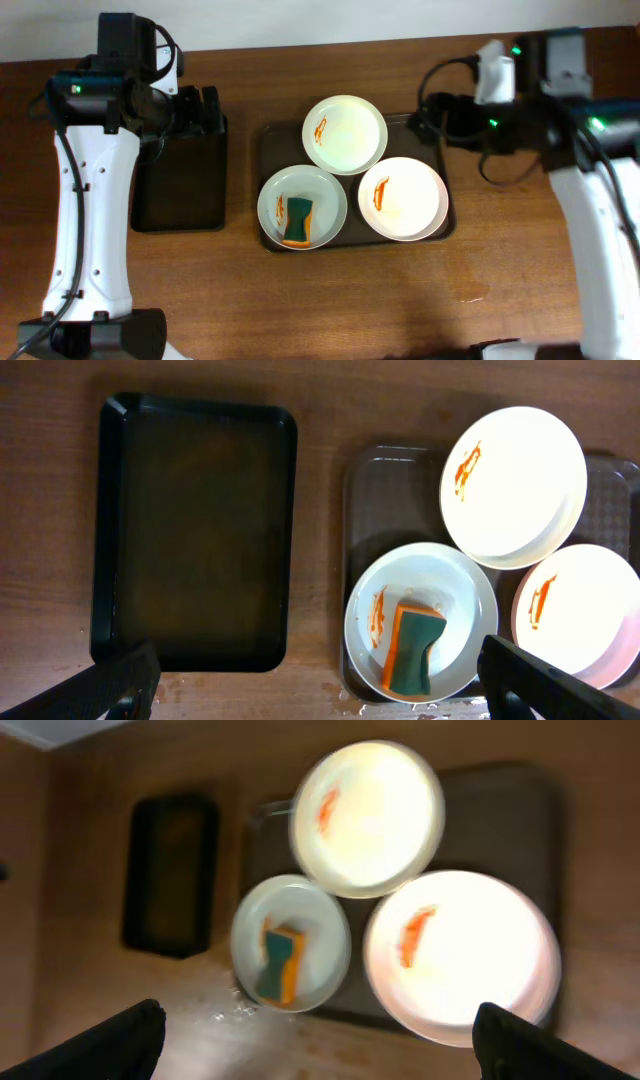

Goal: Clean dirty plates on tray and stack at the side

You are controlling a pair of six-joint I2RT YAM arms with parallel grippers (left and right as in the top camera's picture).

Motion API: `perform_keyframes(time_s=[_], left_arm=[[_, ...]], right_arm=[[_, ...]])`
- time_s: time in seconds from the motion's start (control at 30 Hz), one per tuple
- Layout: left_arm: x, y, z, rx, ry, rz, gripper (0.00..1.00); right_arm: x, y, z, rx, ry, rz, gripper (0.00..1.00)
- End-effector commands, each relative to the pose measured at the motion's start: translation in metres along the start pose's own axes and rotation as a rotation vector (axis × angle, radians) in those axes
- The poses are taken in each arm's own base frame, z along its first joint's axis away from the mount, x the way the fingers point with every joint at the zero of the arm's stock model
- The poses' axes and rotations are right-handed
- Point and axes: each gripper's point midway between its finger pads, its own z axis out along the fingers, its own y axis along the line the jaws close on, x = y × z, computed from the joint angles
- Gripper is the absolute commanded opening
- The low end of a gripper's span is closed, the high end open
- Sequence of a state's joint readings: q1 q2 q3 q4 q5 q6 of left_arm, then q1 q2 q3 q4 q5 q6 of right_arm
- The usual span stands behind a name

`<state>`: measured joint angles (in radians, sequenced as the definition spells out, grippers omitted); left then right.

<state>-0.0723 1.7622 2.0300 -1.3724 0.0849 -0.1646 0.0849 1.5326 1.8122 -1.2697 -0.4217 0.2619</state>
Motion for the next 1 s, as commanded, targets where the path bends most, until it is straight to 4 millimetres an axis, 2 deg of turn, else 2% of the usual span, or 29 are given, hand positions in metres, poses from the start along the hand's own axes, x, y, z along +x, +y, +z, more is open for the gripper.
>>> perform_keyframes(time_s=[0.0,0.03,0.13,0.17,0.23,0.3,0.33,0.43,0.57,0.67,0.8,0.97], left_arm=[[0.0,0.001,0.002,-0.005,0.007,0.01,1.0],[0.002,0.002,0.002,-0.006,0.013,0.01,1.0],[0.006,0.002,0.002,-0.009,0.031,0.008,1.0],[0.009,0.003,0.002,-0.011,0.042,0.008,1.0],[0.009,0.003,0.002,-0.011,0.042,0.008,1.0],[0.008,0.003,0.002,-0.01,0.039,0.008,1.0],[0.008,0.003,0.002,-0.01,0.039,0.008,1.0],[0.009,0.003,0.002,-0.011,0.042,0.008,1.0],[0.012,0.003,0.002,-0.013,0.054,0.007,1.0],[0.012,0.003,0.002,-0.013,0.053,0.007,1.0],[0.012,0.003,0.002,-0.013,0.053,0.007,1.0],[0.012,0.003,0.002,-0.013,0.053,0.007,1.0]], right_arm=[[-0.016,0.041,0.005,-0.213,-0.013,-0.045,0.86],[-0.02,0.035,0.013,-0.189,-0.012,-0.04,0.73],[-0.013,0.006,0.047,-0.054,0.069,-0.004,0.46],[0.0,0.006,0.067,-0.042,0.146,-0.073,0.44],[0.029,0.015,0.105,-0.037,0.288,-0.194,0.52],[0.044,0.011,0.135,0.06,0.356,-0.228,0.38],[0.055,0.006,0.156,0.135,0.398,-0.241,0.38],[0.081,-0.001,0.195,0.21,0.5,-0.284,0.4],[0.099,-0.012,0.219,0.243,0.574,-0.242,0.5],[0.11,-0.021,0.23,0.258,0.626,-0.228,0.5],[0.116,-0.027,0.237,0.267,0.648,-0.222,0.49],[0.132,-0.035,0.246,0.274,0.674,-0.223,0.48]])
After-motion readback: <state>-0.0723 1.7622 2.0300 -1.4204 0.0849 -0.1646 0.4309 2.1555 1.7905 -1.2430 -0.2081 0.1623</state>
